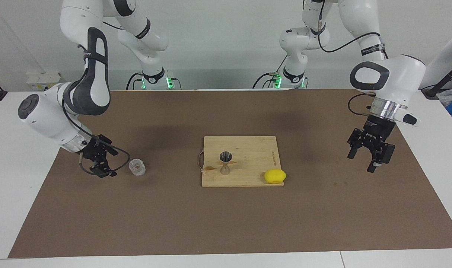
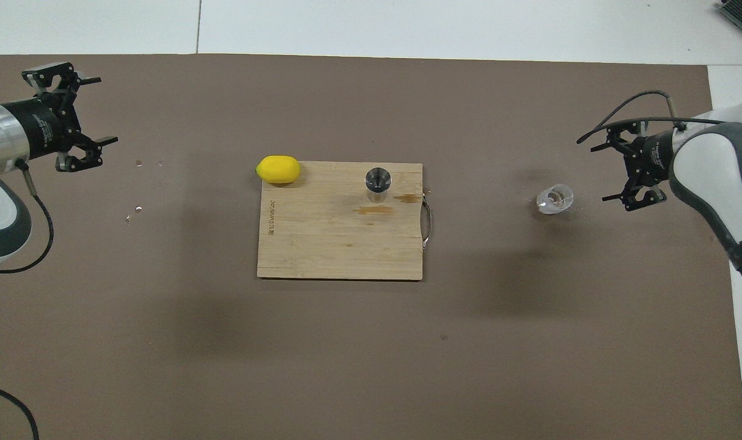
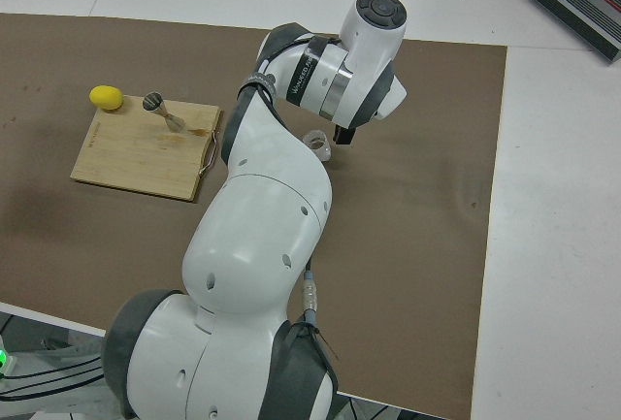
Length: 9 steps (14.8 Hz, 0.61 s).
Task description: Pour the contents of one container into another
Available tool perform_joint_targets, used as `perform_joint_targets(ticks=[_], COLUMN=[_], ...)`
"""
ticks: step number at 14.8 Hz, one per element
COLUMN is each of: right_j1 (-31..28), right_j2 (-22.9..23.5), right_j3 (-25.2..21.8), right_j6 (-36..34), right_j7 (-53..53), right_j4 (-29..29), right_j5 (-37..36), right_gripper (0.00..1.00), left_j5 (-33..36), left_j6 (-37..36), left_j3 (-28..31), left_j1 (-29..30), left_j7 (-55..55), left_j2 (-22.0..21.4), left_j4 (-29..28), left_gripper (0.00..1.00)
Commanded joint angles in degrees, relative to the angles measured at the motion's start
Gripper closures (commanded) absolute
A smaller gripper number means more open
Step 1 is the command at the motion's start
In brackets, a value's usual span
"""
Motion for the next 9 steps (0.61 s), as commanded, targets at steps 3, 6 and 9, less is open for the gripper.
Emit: perform_joint_targets(ticks=[3,6,9], right_j1=[-1.6,-2.1,-3.0], right_j2=[3.0,4.0,2.8], right_j3=[0.6,0.6,0.6], right_j6=[3.9,4.7,4.7], right_j7=[0.6,0.4,-4.9], right_j4=[-0.8,-1.8,-5.4], right_j5=[4.1,4.8,4.7], right_gripper=[0.0,0.0,0.0], left_j5=[10.6,13.7,23.7], left_j6=[-9.8,-18.5,-25.6], left_j3=[-0.2,0.0,0.0], left_j1=[0.9,2.5,1.1], left_j7=[12.7,32.2,44.9], left_j2=[-1.8,-3.3,-3.5], left_j4=[-0.5,-0.9,0.4], left_gripper=[0.0,0.0,0.0])
